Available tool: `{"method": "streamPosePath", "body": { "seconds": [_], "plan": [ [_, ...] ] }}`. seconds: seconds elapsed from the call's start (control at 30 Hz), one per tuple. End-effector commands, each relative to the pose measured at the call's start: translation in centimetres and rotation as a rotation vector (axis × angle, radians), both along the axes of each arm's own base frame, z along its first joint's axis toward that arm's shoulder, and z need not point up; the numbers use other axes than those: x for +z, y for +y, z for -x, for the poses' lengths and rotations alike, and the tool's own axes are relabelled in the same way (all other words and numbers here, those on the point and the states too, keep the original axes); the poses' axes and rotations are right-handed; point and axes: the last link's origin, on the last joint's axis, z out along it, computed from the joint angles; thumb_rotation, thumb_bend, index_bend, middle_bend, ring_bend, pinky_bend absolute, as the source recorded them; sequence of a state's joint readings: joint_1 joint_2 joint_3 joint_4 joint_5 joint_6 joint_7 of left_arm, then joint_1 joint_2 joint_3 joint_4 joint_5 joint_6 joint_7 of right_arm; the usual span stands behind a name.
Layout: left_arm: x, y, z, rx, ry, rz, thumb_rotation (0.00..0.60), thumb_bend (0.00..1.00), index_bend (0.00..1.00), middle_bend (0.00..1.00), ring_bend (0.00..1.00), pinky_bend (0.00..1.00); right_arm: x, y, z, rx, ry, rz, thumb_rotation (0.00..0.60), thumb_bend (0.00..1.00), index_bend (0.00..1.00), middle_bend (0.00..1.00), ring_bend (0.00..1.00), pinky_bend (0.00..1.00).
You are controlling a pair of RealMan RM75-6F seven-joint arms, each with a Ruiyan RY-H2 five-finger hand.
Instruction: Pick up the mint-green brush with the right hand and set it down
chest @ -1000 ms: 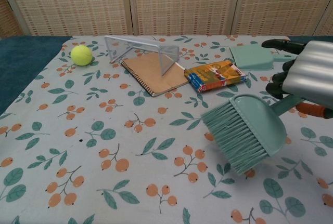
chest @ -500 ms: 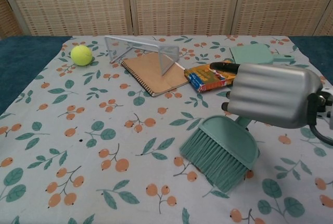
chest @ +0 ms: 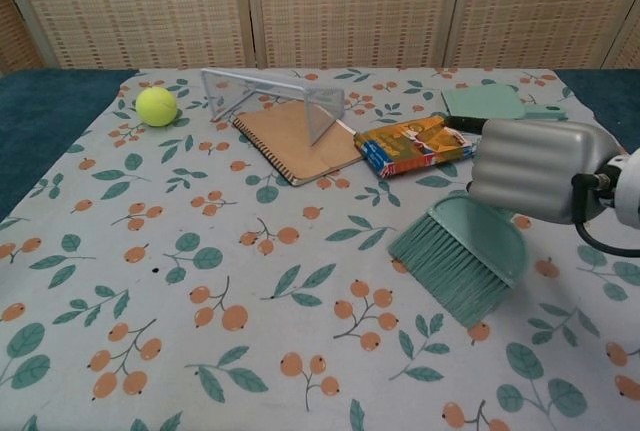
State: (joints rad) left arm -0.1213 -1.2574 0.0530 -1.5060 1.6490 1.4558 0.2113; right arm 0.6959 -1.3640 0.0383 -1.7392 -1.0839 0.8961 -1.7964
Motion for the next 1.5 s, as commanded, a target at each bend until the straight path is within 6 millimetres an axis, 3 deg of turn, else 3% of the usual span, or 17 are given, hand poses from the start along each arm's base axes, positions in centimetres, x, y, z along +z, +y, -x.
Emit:
{"method": "streamPosePath", "body": {
  "seconds": [0.03, 0.33, 0.63, 0.83, 1.23, 1.33, 1.5],
  "plan": [
    [-0.1, 0.0, -0.1, -0.002, 0.002, 0.000, 0.600, 0.43, 0.00, 0.00, 0.00, 0.09, 0.2, -0.5, 0.9, -0.002, 0.053, 0.023, 0.600, 0.47, 0.95, 0.80, 0.55, 0.00],
    [-0.4, 0.1, 0.0, 0.005, 0.015, 0.000, 0.600, 0.43, 0.00, 0.00, 0.00, 0.09, 1.2, -2.1, 3.3, -0.003, 0.181, 0.088, 0.600, 0.47, 0.95, 0.80, 0.55, 0.00],
    [-0.8, 0.4, 0.3, 0.019, 0.032, 0.004, 0.600, 0.43, 0.00, 0.00, 0.00, 0.09, 2.1, -4.9, 5.1, -0.036, 0.258, 0.172, 0.600, 0.47, 0.95, 0.80, 0.55, 0.00],
    [-1.0, 0.5, 0.4, 0.027, 0.041, 0.006, 0.600, 0.43, 0.00, 0.00, 0.00, 0.09, 2.9, -6.1, 7.4, -0.054, 0.334, 0.208, 0.600, 0.47, 0.95, 0.80, 0.55, 0.00],
    [-1.4, 0.7, 0.5, 0.034, 0.052, 0.011, 0.600, 0.43, 0.00, 0.00, 0.00, 0.09, 6.4, -7.4, 12.3, -0.097, 0.454, 0.302, 0.600, 0.47, 0.95, 0.80, 0.55, 0.00],
    [-1.5, 0.7, 0.5, 0.032, 0.053, 0.013, 0.600, 0.43, 0.00, 0.00, 0.00, 0.09, 7.4, -7.5, 12.7, -0.128, 0.398, 0.315, 0.600, 0.47, 0.95, 0.80, 0.55, 0.00],
    [-1.5, 0.7, 0.4, 0.026, 0.048, 0.011, 0.600, 0.43, 0.00, 0.00, 0.00, 0.09, 9.4, -6.9, 10.2, -0.204, -0.003, 0.313, 0.600, 0.47, 0.95, 0.80, 0.55, 0.00]
  ]
}}
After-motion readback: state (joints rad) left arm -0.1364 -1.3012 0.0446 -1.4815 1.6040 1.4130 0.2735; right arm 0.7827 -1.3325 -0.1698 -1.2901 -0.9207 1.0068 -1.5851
